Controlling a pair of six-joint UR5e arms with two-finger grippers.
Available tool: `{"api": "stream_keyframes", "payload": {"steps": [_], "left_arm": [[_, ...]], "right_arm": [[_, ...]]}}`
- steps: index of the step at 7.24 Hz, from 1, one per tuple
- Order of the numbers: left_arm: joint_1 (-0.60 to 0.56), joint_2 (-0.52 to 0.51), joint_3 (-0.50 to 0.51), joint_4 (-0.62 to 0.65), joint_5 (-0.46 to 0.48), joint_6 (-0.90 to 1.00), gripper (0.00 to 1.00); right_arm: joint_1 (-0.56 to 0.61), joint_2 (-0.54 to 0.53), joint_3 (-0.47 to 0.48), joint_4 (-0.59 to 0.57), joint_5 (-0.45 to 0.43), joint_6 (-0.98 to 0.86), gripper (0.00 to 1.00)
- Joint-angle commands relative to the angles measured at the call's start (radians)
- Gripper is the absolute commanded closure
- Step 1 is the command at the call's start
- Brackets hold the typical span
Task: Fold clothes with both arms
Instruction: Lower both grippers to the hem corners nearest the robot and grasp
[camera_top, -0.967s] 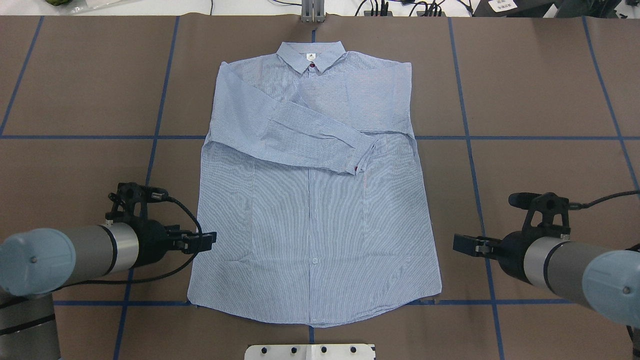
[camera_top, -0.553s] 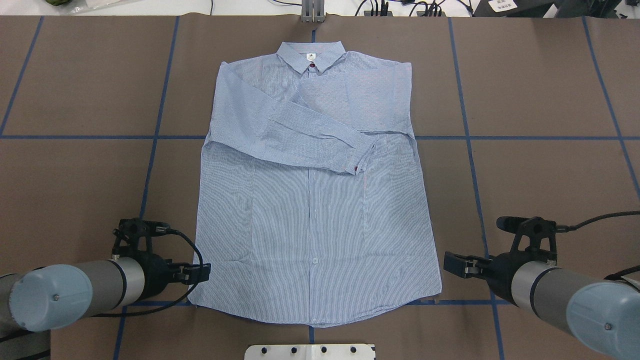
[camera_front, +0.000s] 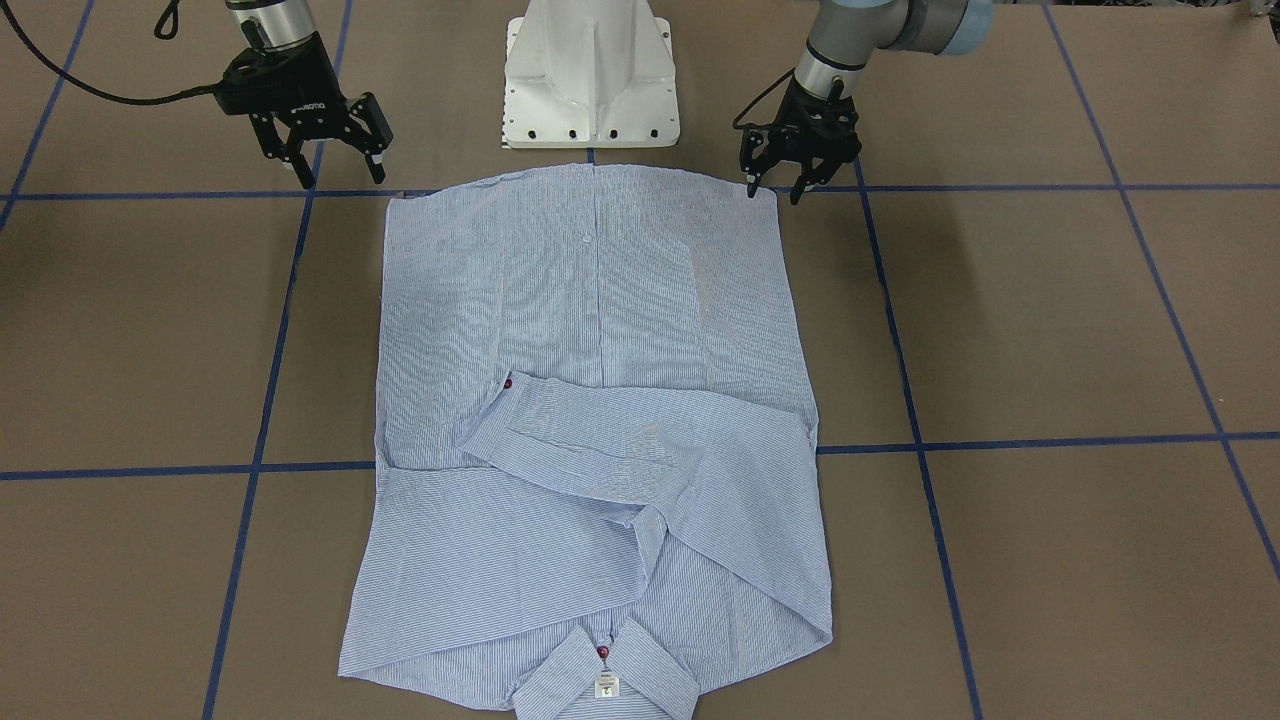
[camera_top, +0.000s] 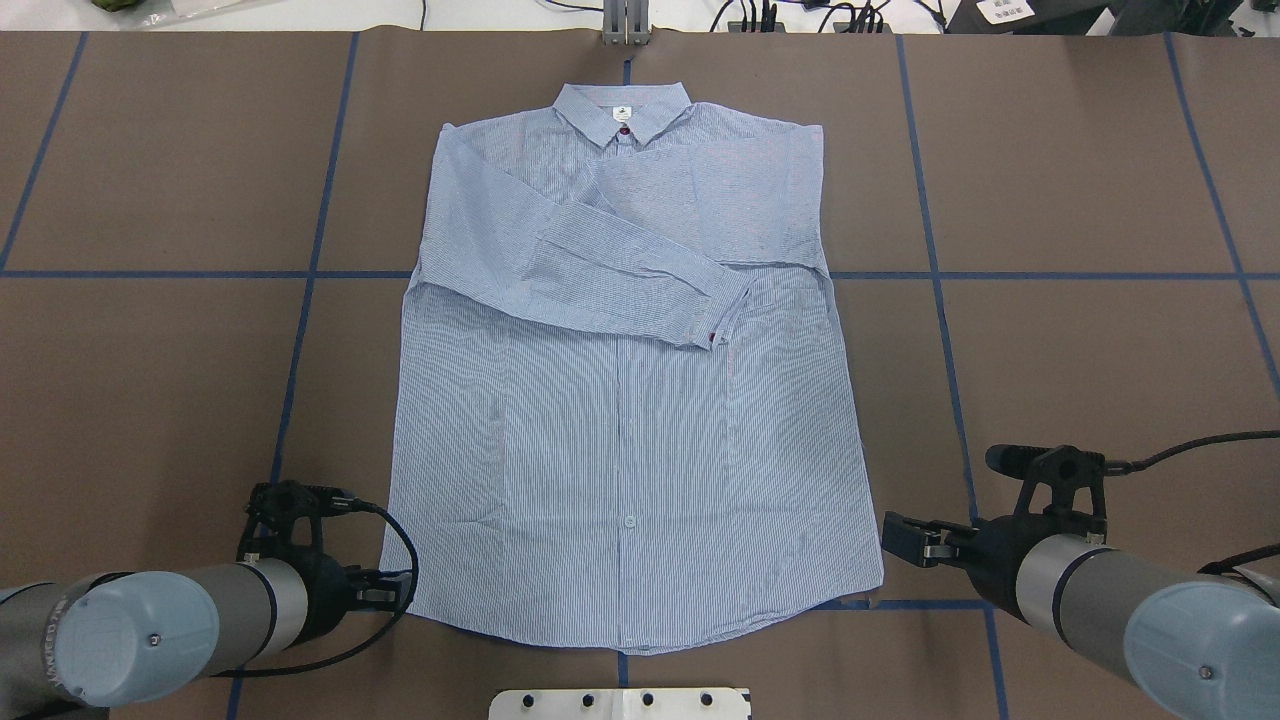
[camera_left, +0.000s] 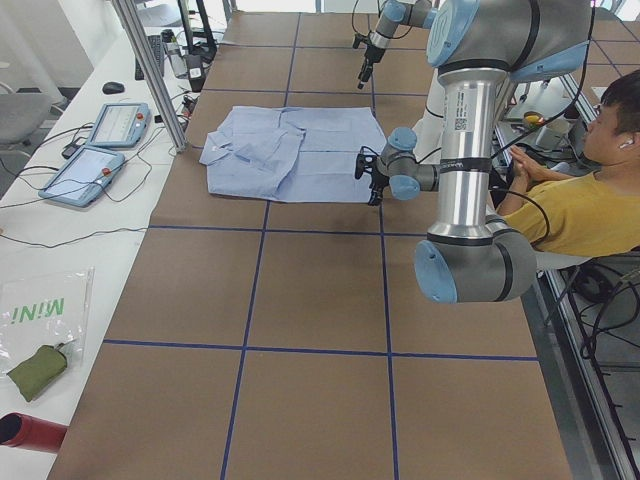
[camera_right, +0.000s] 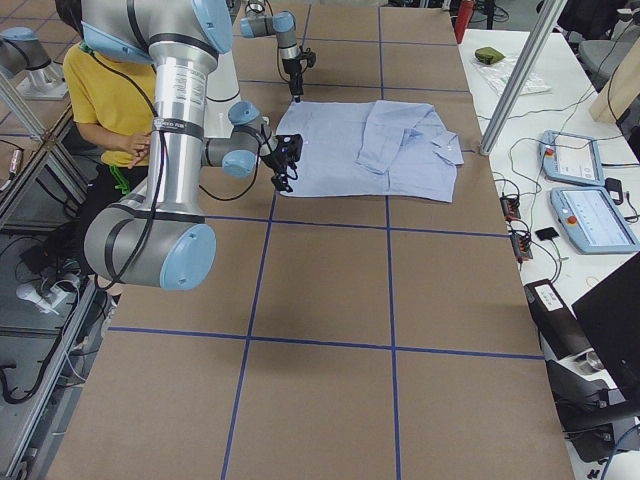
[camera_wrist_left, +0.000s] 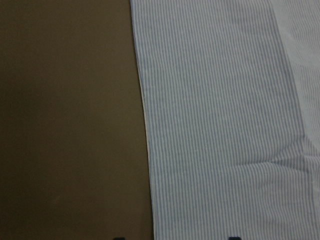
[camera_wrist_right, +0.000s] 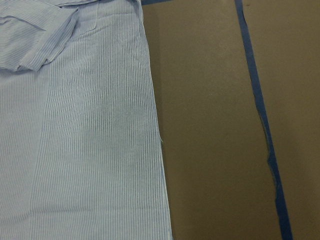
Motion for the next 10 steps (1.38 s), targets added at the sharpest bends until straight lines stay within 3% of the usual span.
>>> {"api": "stream_keyframes", "payload": {"steps": [1,4,10], "left_arm": [[0.021,-0.025,0.001,0.049,0.000,-0.003,0.43],[0.021,-0.058,0.001,0.100,0.000,-0.003,0.52],[0.019,-0.045,0.007,0.103,-0.002,0.000,0.52]], "right_arm": [[-0.015,0.000,0.000,0.000,-0.016,0.000,0.00],[-0.025,0.000,-0.003,0.000,-0.029,0.002,0.00],[-0.045,0.002,-0.019,0.000,-0.055,0.014,0.00]]}}
